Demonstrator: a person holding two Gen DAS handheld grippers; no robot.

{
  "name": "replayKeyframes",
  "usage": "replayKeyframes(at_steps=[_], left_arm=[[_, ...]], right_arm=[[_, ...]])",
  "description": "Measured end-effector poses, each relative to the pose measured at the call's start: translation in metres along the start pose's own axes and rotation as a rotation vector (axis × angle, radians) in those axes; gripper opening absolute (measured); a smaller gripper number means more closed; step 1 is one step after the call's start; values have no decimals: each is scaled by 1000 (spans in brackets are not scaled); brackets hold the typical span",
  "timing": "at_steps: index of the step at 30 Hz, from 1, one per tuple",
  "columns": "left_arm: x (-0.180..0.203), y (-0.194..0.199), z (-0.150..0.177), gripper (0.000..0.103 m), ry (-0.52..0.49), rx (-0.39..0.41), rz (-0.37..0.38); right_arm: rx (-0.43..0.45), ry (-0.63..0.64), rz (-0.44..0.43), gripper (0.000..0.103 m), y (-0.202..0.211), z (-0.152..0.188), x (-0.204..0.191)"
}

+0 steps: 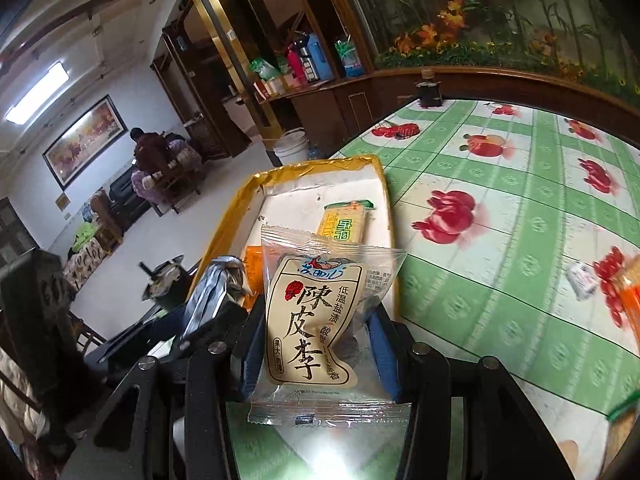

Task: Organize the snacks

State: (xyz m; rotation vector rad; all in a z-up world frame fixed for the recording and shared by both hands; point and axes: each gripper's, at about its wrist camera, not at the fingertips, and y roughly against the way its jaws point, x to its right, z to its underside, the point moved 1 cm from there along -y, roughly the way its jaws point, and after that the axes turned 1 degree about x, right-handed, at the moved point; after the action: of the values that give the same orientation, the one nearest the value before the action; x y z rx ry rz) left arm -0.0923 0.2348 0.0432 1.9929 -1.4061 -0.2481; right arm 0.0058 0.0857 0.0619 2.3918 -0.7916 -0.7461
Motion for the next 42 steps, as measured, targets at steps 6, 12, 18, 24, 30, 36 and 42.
replayKeyframes(at_steps=[6,12,18,24,30,36,42], left_arm=[[-6,-10,3,60,17,-31,-4],[2,-19,6,60,-26,-80,-9],[8,-25,8,61,-69,-110,-31],[11,-26,9,68,-83,-117,-28],[16,-27,11,77,-121,-137,-44],[14,-22,11,77,-100,-114,-13],[7,-9,11,79,-55,-50,20]], right_arm=[[-33,10,1,52,-24,1,-2],[-78,-30,-38,52,-34,9,9],[-97,-53,-25,53,-39,13,15],[-102,-60,-29,54,-38,16,16],[-102,-102,-68,55,-33,14,20],[-55,-131,-89,55,-11,9,25],[-18,-195,-72,55,29,10,51]])
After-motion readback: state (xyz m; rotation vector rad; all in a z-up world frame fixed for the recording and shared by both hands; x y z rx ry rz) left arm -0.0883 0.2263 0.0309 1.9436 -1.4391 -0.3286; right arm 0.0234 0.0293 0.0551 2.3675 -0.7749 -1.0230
